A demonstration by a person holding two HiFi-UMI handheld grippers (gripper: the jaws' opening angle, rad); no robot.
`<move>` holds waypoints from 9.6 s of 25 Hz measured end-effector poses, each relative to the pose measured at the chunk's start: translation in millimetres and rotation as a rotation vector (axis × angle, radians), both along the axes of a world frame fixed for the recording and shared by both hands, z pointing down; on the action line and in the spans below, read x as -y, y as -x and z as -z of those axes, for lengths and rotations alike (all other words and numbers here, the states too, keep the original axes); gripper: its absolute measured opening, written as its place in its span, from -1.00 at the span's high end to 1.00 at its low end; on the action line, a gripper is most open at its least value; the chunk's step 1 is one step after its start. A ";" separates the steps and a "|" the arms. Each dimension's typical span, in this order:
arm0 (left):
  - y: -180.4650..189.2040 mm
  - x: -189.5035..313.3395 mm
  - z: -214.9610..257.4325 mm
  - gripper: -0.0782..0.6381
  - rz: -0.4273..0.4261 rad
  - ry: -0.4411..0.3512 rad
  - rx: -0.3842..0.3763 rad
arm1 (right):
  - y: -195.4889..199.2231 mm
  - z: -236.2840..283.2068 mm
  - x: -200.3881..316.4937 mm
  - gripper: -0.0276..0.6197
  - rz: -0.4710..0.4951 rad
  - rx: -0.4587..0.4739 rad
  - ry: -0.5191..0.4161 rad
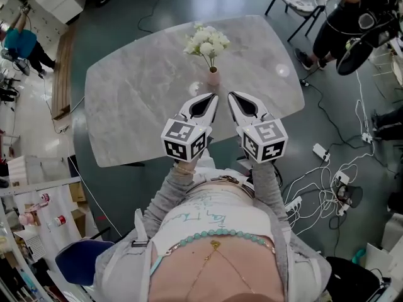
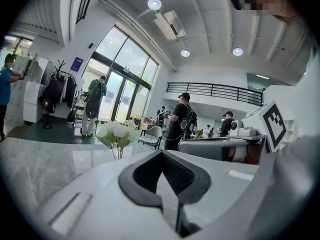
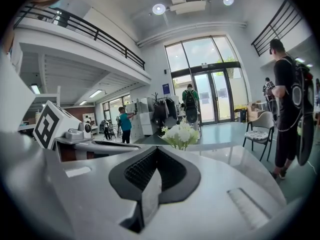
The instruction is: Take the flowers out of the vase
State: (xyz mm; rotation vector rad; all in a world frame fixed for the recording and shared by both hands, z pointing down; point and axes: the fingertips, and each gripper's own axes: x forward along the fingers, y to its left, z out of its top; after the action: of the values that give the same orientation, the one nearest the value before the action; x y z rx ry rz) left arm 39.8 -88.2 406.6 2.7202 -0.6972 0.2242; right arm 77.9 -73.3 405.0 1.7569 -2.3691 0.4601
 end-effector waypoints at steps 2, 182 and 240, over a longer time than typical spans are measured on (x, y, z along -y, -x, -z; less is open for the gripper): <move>2.2 10.7 -1.3 0.78 -0.007 0.000 0.001 | 1.0 -1.8 10.5 0.83 -0.009 -0.006 0.004; 50.3 109.4 -66.8 0.78 0.437 0.170 0.081 | -3.0 -156.7 217.0 0.81 0.345 -0.097 0.145; 31.9 110.5 -60.6 0.78 0.360 0.155 0.073 | -19.7 -62.9 213.0 0.81 0.313 -0.058 -0.046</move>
State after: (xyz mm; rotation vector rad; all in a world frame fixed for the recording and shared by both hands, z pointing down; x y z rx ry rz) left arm 7.9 -198.7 467.2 2.3983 -1.1230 0.2781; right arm 97.6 -286.4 467.9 1.3575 -2.5673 0.3072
